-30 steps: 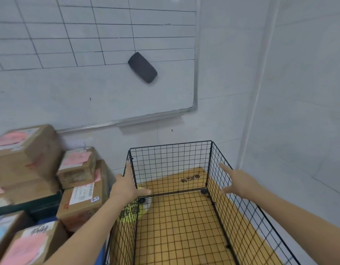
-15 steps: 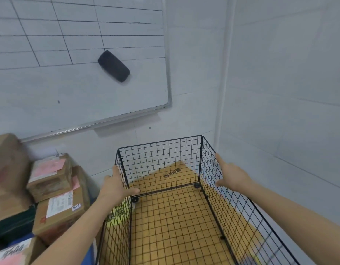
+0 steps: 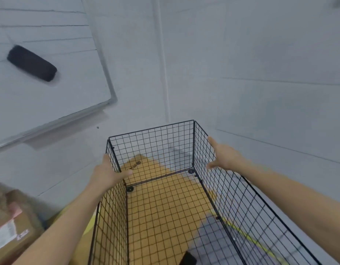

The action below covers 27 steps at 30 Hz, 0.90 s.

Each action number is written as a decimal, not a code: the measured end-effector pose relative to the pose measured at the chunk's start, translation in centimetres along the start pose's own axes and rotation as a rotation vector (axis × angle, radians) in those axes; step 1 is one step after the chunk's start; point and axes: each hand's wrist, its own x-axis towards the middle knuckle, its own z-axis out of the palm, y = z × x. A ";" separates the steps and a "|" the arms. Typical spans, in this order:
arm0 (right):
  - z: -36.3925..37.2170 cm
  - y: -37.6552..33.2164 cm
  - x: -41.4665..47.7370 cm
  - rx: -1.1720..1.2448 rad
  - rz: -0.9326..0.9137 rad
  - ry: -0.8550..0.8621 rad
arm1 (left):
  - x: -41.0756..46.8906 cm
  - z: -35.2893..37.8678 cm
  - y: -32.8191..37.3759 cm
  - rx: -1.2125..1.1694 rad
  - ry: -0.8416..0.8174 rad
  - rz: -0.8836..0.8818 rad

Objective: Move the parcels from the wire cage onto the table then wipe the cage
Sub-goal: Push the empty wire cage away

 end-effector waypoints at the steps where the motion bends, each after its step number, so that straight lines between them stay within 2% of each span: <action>1: -0.3 1.2 -0.6 0.005 0.029 0.003 | 0.0 0.5 1.1 -0.002 -0.012 0.021; 13: -4.2 18.8 -11.3 0.064 0.356 0.151 | -4.0 11.0 18.3 0.049 -0.171 0.327; 19: -5.6 27.2 -17.7 0.093 0.498 0.169 | -7.5 17.5 26.0 0.035 -0.286 0.459; 27: -6.5 31.0 -20.3 0.031 0.554 0.208 | -10.0 20.2 28.9 0.026 -0.315 0.474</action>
